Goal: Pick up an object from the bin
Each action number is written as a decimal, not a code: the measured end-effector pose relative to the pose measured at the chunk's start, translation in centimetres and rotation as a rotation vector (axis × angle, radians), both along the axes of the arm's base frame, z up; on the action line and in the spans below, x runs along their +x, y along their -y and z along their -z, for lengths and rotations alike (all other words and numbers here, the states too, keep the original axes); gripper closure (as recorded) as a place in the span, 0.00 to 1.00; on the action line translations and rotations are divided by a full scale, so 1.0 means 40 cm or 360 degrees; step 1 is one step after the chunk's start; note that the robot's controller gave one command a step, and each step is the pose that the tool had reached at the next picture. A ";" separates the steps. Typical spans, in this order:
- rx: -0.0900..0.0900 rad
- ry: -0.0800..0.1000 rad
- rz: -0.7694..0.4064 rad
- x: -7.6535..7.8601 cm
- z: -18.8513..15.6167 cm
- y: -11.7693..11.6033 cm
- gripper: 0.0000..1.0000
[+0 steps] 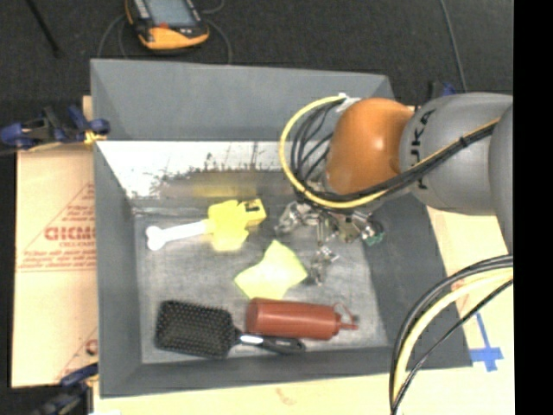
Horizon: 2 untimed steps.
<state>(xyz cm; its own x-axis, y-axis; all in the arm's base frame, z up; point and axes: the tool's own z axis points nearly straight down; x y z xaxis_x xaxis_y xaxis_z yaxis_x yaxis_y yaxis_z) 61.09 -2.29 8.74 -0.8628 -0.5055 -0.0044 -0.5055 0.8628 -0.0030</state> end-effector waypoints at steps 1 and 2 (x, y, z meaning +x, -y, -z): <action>0.0004 -0.0001 0.0174 -0.063 0.023 -0.028 0.00; -0.0010 0.0010 -0.0523 -0.073 0.031 -0.132 1.00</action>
Offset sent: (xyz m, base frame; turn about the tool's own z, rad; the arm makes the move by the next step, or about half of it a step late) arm -0.0337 0.0583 -0.0174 -0.3323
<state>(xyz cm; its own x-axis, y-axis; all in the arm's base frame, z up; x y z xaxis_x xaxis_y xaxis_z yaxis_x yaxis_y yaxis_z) 58.16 3.00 7.49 -0.6536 -0.7568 -0.0052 -0.7567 0.6536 -0.0117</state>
